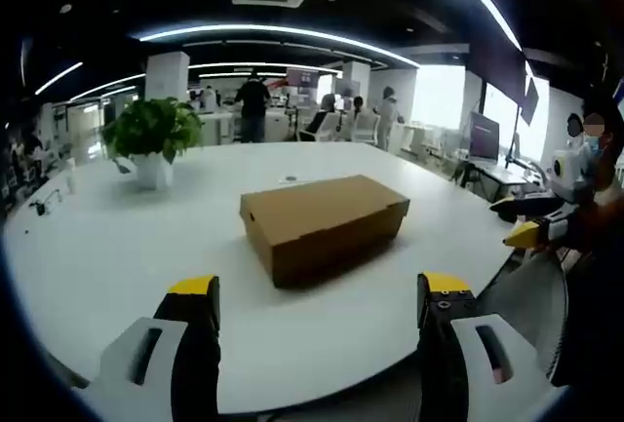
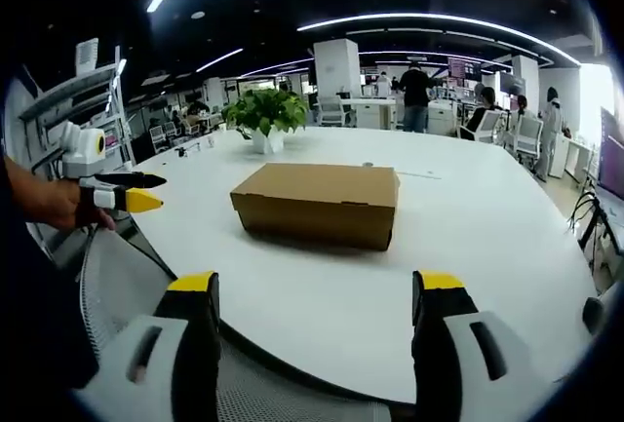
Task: Operate the shoe box by opening the lid, removing the specified soft item, and placing it in the target area until the item is outside and the box remains undamaged.
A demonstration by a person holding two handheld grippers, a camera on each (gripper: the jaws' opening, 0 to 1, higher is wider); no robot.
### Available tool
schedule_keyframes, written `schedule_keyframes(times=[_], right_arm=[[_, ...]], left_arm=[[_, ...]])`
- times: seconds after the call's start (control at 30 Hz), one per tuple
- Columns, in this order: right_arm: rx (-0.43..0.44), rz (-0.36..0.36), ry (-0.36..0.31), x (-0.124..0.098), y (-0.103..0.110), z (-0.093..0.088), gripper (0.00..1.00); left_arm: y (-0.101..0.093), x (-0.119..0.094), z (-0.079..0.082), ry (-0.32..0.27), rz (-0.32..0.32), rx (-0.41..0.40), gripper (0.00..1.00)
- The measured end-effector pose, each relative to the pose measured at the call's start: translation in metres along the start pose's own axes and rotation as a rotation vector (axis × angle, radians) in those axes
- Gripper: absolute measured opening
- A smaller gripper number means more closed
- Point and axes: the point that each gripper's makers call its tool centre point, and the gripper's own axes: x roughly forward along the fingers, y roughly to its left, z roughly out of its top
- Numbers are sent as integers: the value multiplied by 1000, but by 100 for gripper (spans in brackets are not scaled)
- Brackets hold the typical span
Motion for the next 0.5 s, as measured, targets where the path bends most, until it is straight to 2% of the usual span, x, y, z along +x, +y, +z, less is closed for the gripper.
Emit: schedule_keyframes(times=[0.5], right_arm=[[3, 5, 15, 1, 0, -2, 75]], left_arm=[[0, 1, 1, 4, -3, 4, 84]])
